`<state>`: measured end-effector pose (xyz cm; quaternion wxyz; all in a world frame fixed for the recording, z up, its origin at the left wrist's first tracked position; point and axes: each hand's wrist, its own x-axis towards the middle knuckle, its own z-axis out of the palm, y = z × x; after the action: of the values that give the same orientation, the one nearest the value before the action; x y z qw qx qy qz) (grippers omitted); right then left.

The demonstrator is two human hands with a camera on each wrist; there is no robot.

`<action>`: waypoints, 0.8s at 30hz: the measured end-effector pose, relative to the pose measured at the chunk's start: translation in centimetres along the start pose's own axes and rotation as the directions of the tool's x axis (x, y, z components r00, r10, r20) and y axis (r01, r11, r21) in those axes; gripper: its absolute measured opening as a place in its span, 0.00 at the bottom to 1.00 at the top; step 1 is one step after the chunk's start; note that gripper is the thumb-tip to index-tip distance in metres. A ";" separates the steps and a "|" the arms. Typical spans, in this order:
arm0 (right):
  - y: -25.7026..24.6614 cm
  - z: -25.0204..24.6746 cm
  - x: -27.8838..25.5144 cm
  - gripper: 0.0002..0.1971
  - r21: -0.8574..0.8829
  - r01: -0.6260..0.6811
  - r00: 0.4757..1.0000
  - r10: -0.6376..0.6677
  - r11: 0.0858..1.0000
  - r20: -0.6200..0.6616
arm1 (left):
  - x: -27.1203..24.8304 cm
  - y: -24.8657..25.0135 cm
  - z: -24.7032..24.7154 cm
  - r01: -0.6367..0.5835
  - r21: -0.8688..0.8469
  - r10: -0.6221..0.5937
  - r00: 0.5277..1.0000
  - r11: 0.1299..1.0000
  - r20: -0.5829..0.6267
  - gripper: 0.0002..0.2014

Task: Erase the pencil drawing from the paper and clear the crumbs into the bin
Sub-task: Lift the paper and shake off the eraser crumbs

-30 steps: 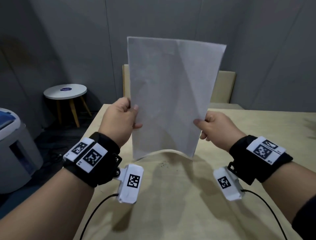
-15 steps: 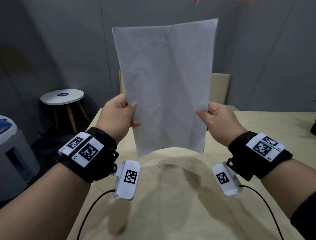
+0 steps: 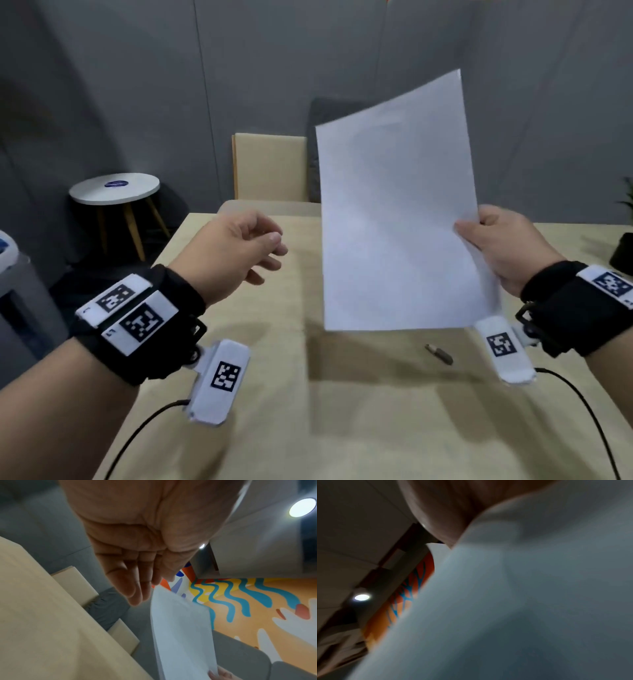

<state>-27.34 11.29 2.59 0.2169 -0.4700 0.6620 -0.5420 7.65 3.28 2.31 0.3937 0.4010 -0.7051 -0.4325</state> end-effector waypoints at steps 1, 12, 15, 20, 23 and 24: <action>0.9 -0.6 0.0 0.07 -0.028 -0.048 0.999 0.048 0.998 0.010 | -0.3 -0.6 -0.4 0.018 0.020 -0.018 1.000 1.000 0.001 0.05; 10.1 -4.6 -1.3 0.10 -0.074 -0.450 0.880 0.456 0.890 0.132 | -4.4 -6.4 -6.9 0.137 0.096 -0.132 0.990 0.986 -0.054 0.19; 11.6 -5.4 -1.8 0.09 -0.104 -0.499 0.847 0.510 0.860 0.153 | -5.6 -7.4 -7.6 0.158 0.087 -0.150 0.984 0.984 -0.093 0.03; 13.4 -6.6 -1.7 0.11 -0.121 -0.543 0.819 0.556 0.831 0.141 | -7.4 -8.4 -8.3 0.194 0.096 -0.187 0.979 0.976 -0.077 0.22; 13.2 -6.7 -1.9 0.09 -0.218 -0.510 0.835 0.540 0.832 0.108 | -7.7 -8.9 -8.5 0.230 0.087 -0.218 0.968 0.969 -0.125 0.08; 13.2 -6.7 -1.9 0.08 -0.285 -0.480 0.849 0.521 0.830 0.088 | -7.8 -9.0 -8.6 0.244 0.088 -0.232 0.965 0.966 -0.125 0.05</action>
<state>-36.87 15.97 -7.89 0.3431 -0.3459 0.8056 -0.3372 20.33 5.05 -4.91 0.3571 0.5265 -0.6494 -0.4166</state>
